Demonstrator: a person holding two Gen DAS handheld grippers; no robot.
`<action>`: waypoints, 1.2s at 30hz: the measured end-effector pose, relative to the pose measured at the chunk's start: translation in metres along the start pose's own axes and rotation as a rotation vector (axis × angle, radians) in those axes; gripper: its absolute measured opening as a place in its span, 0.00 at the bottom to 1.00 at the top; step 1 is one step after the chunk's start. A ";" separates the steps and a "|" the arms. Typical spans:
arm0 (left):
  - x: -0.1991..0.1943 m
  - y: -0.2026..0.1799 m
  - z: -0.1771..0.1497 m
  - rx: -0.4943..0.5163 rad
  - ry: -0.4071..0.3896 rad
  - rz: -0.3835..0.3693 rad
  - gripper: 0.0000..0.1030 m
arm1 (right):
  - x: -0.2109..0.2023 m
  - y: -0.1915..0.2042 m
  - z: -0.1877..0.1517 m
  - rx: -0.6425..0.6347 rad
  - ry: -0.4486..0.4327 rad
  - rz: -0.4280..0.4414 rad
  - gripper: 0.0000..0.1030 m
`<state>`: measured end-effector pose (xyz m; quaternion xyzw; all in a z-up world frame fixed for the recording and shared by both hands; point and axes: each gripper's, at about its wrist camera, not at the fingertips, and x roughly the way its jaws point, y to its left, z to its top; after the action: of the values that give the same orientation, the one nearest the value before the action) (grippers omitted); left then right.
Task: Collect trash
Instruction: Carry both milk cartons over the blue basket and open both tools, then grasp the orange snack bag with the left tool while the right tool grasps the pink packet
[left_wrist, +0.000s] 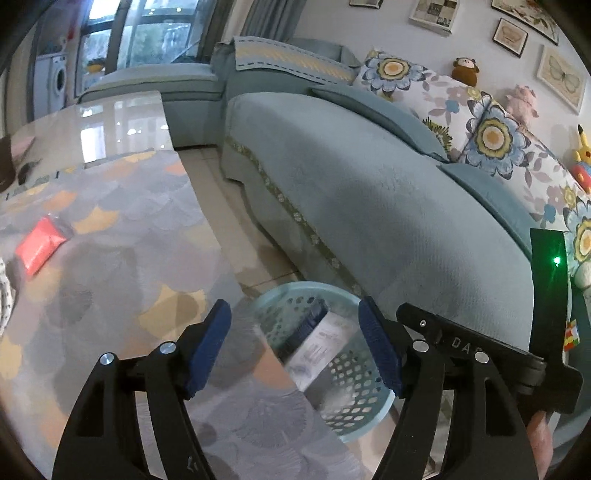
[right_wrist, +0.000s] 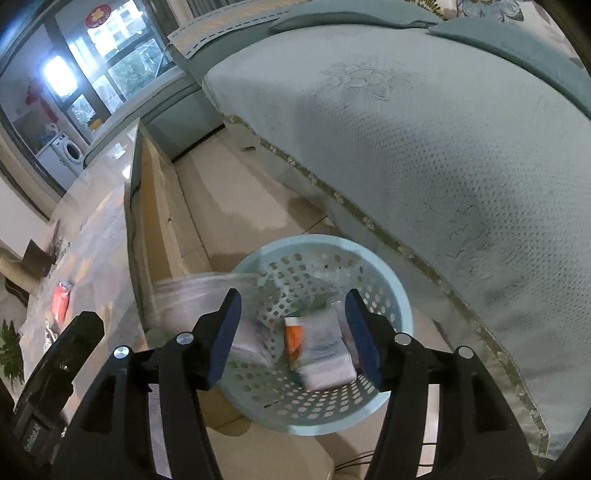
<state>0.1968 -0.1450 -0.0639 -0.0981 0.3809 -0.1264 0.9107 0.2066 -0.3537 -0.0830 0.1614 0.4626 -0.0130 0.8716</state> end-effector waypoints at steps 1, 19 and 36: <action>-0.002 0.001 0.000 -0.001 -0.002 -0.002 0.68 | 0.001 0.003 0.001 -0.009 -0.003 -0.007 0.53; -0.099 0.054 -0.012 -0.039 -0.112 0.108 0.68 | -0.048 0.039 -0.004 -0.137 -0.173 -0.014 0.54; -0.225 0.190 -0.084 -0.270 -0.136 0.466 0.86 | -0.095 0.191 -0.073 -0.457 -0.278 0.221 0.62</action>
<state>0.0135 0.0964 -0.0238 -0.1367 0.3444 0.1452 0.9174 0.1269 -0.1630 0.0079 0.0068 0.3090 0.1646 0.9367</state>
